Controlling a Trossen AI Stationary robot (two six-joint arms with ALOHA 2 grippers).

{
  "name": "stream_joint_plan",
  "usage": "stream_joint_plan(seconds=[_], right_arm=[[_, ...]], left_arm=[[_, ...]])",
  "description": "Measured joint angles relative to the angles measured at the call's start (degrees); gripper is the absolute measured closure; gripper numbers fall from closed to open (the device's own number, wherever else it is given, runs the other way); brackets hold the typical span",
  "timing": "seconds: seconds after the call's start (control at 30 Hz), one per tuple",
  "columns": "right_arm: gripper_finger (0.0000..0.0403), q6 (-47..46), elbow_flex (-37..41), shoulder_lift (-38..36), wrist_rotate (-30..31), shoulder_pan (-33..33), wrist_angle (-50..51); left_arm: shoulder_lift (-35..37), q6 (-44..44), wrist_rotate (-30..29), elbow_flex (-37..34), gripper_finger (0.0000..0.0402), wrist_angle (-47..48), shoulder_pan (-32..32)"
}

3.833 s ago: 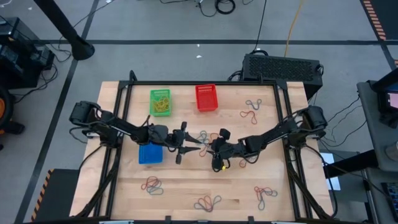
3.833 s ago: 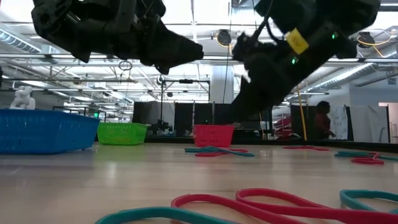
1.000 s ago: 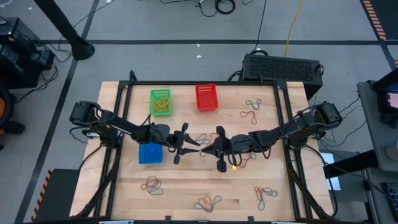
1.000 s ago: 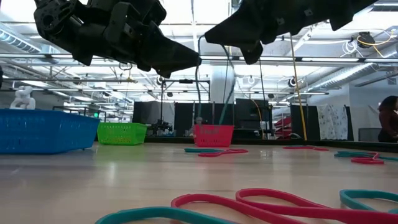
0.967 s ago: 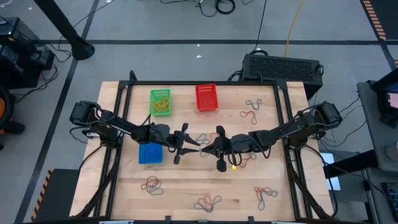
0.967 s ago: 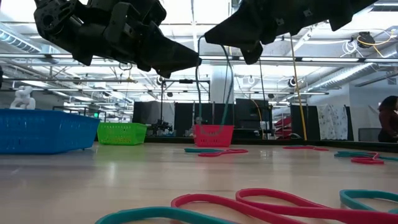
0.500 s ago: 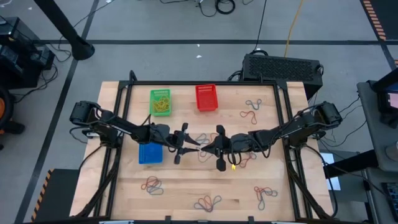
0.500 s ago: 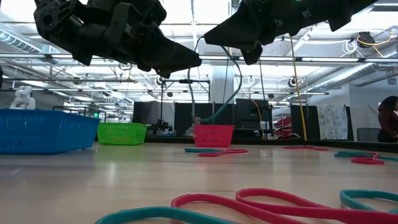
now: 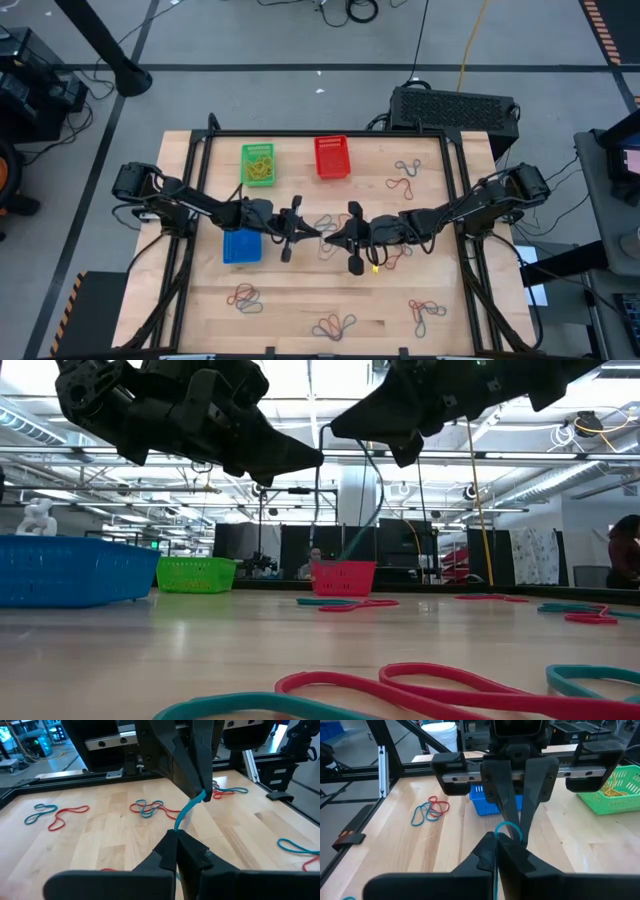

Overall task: Sort rubber bands into baskets
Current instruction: Put the blue rubber band into the blue bin

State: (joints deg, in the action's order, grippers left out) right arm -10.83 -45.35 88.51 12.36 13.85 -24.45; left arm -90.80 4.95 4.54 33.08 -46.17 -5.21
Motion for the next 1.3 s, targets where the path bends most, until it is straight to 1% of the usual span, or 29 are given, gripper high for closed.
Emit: stream_joint_plan(seconds=[0.17,0.27,0.37,0.43,0.5,0.57,0.63,0.7,0.8,0.87,0.93,1.1,1.3], right_arm=[[0.0376,1.2,0.0,0.0,0.1,0.0,0.8],[0.0359,1.4,0.0,0.0,4.2,0.0,1.7],[0.0339,1.4,0.0,0.0,8.6,0.0,4.8],[0.0325,1.2,0.0,0.0,9.9,0.0,6.6],[0.0313,0.6,0.0,0.0,10.0,0.0,8.5],[0.0303,-0.9,0.0,0.0,9.9,0.3,10.2],[0.0296,-2.3,0.0,0.0,9.8,0.9,11.6],[0.0291,-3.5,0.0,0.0,9.8,1.7,13.1],[0.0288,-3.7,0.0,0.0,9.4,3.3,14.7],[0.0289,-3.5,0.0,0.0,7.8,4.1,15.3],[0.0290,-3.4,0.0,0.0,6.8,4.9,15.6],[0.0291,-2.0,0.0,0.0,7.0,5.4,16.0],[0.0291,-1.6,0.0,0.0,7.0,5.4,16.2]], left_arm=[[0.0,0.0,0.0,0.0,0.0398,0.0,0.0],[0.0,0.0,0.0,0.0,0.0398,0.0,0.0],[0.0,0.0,-0.2,0.0,0.0399,0.3,0.0],[0.6,0.0,-0.3,0.0,0.0399,0.9,0.0],[2.0,0.0,-0.3,-0.1,0.0399,1.5,-0.2],[4.5,0.0,-0.4,-0.1,0.0399,4.5,-0.4],[7.4,-0.1,-1.8,-0.1,0.0399,9.7,-0.8],[11.5,-0.7,-4.7,-0.1,0.0399,17.0,-1.7],[18.4,-5.4,-11.1,0.0,0.0400,28.7,-3.8],[22.8,-8.8,-13.1,0.0,0.0400,36.7,-5.6],[27.1,-12.2,-13.5,0.0,0.0400,43.4,-7.3],[37.2,-23.5,-14.0,0.0,0.0400,58.9,-10.9],[47.0,-34.0,-14.1,1.3,0.0400,76.3,-13.2]])
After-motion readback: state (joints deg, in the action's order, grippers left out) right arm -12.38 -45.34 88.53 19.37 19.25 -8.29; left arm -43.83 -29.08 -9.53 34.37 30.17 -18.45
